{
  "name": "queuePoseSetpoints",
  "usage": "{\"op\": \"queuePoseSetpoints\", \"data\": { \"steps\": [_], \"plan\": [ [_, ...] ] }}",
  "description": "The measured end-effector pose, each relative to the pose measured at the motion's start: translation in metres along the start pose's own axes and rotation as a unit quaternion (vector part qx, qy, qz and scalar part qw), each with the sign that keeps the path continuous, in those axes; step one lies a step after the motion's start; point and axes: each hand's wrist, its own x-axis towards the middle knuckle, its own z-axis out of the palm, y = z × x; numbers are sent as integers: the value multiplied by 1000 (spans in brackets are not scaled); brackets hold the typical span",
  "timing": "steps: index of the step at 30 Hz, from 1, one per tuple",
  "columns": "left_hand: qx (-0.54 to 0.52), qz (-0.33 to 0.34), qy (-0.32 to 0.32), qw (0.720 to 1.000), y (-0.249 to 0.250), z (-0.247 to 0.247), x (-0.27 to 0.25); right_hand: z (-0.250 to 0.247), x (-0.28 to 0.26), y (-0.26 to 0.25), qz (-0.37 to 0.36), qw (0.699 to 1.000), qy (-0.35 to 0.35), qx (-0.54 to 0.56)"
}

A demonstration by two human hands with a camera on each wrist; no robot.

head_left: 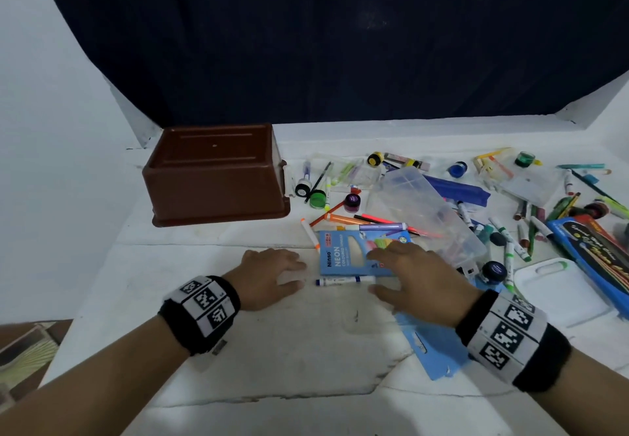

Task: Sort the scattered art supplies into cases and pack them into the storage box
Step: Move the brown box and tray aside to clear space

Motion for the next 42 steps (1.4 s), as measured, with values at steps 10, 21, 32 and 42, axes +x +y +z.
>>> {"op": "queuePoseSetpoints", "data": {
  "steps": [10,21,32,42],
  "plan": [
    [-226,-50,439,868,-100,-59,-53,-22,100,-66,-47,938,199,278],
    [-392,-225,353,819,-204,-125,-11,-35,240,-124,68,928,80,357],
    [-563,-89,252,782,-208,-128,-20,-38,254,-126,160,785,35,597],
    [-463,-4,280,841,-191,-84,-80,-23,172,-138,6,824,120,554]
  ]
}}
